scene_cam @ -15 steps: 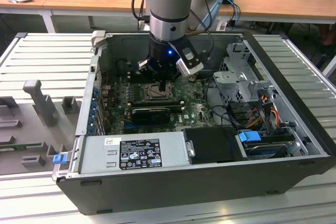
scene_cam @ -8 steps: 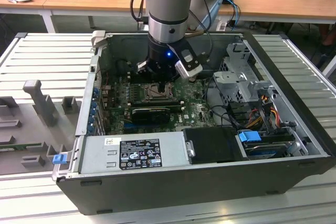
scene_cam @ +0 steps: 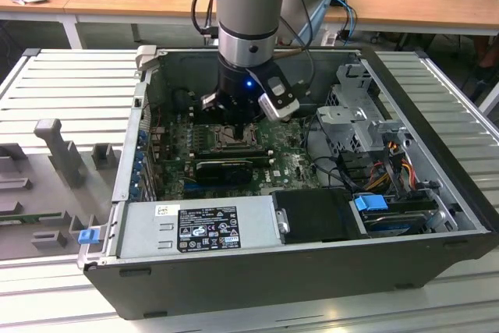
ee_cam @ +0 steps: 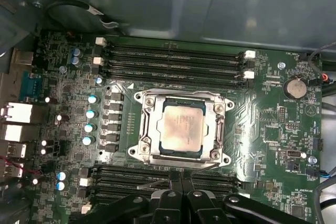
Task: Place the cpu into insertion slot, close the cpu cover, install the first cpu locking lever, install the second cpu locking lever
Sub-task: 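Install the second cpu locking lever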
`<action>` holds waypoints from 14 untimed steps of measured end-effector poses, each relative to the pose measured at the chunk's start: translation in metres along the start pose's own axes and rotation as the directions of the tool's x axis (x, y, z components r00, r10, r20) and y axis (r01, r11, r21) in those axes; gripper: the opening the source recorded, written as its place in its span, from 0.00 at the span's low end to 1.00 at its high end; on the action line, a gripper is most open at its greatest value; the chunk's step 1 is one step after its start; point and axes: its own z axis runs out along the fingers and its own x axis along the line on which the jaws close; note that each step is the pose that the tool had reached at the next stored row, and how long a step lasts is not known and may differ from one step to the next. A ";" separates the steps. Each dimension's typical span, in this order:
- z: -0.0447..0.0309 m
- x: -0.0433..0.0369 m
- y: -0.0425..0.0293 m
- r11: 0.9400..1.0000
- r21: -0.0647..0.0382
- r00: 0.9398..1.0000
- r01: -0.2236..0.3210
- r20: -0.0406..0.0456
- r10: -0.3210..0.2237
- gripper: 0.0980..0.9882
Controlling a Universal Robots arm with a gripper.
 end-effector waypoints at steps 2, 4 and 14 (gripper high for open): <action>0.0000 0.0006 -0.0007 1.000 -0.001 1.000 0.000 0.000 0.000 0.01; -0.0001 0.0012 -0.0014 1.000 -0.005 1.000 0.000 0.000 0.000 0.01; 0.0037 0.0104 -0.0036 1.000 -0.029 1.000 -0.002 -0.015 0.001 0.01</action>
